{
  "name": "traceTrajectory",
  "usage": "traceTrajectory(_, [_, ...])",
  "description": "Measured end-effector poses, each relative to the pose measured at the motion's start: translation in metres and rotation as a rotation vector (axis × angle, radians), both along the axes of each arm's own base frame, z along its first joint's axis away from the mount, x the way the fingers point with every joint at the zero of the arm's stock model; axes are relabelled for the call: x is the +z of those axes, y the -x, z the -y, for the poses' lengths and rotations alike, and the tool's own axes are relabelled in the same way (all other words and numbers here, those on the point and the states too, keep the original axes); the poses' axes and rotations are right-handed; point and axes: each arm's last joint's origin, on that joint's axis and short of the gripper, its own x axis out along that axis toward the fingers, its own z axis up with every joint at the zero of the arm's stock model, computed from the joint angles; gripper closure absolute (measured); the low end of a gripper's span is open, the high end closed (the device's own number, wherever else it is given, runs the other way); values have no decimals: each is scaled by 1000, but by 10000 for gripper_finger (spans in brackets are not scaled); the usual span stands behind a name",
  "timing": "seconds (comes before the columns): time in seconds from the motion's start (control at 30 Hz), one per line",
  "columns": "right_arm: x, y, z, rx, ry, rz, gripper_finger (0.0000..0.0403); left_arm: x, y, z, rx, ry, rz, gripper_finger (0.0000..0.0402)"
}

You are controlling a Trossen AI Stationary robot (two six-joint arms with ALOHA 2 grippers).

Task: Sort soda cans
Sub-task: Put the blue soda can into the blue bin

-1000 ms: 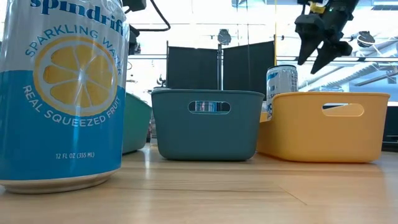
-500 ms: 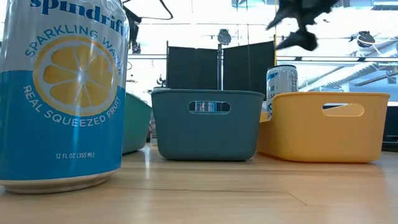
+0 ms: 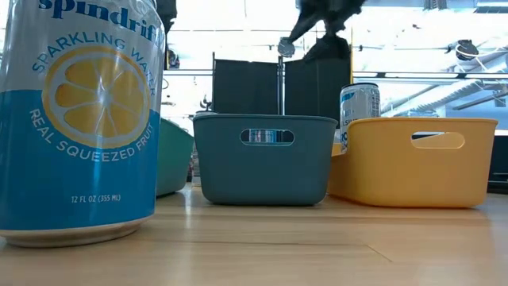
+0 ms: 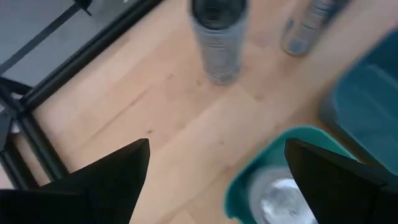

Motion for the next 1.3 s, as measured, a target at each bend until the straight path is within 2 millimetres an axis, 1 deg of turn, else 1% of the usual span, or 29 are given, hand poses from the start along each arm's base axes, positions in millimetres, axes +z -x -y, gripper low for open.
traceTrajectory(0.2, [-1,-49,12,19,4,-178,104,-11,24,-15,73,21,99,20])
traceTrajectory(0.33, [-8,-79,17,36,-21,-261,104,-22,37,-23,57,81,195,20])
traceTrajectory(0.43, [-14,-97,18,43,-40,-314,104,-29,45,-29,52,110,233,20])
traceTrajectory(0.53, [-25,-111,20,31,-73,-375,104,-36,53,-35,62,114,219,20])
traceTrajectory(0.77, [-63,-128,26,-2,-147,-516,104,-39,58,-47,23,102,193,20])
traceTrajectory(0.97, [-85,-139,30,-27,-169,-544,104,-38,63,-57,7,72,168,20])
traceTrajectory(1.2, [-97,-143,35,-71,-170,-566,108,-38,67,-65,-27,72,160,20])
traceTrajectory(1.3, [-96,-143,35,-93,-182,-558,116,-38,68,-67,-41,77,160,20])
